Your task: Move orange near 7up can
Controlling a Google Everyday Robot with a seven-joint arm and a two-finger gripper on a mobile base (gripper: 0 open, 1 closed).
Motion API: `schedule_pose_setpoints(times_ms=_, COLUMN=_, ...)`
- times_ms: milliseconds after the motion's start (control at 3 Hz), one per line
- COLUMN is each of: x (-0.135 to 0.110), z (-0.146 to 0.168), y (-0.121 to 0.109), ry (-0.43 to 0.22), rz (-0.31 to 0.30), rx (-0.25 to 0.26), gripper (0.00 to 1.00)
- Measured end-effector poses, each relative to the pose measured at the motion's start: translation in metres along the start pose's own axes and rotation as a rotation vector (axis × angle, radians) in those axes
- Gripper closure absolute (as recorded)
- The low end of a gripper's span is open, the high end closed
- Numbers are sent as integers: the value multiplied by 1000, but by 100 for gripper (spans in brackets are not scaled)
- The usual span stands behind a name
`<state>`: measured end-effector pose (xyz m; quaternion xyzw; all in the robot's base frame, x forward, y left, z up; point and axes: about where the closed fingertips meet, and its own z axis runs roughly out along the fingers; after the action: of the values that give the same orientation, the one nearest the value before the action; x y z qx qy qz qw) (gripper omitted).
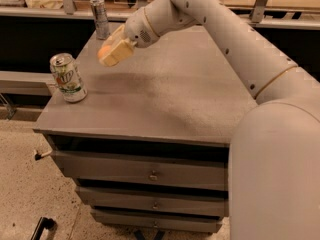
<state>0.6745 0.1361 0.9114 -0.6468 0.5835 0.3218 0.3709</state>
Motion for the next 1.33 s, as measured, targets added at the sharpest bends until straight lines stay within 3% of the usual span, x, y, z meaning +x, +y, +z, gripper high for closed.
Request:
schedule_pose_setpoints(times_ms=667, x=2, z=3, y=4, ry=-12, rz=-9, rx=-16, gripper=100)
schedule_pose_setpoints(times_ms=1000, x=14, z=11, y=5, ry=-109, rz=-49, rx=-37, gripper=100)
schedule_pose_setpoints(times_ms=1333, x=25, z=24, y=13, ry=-174, rz=-84, rx=-92, gripper=100)
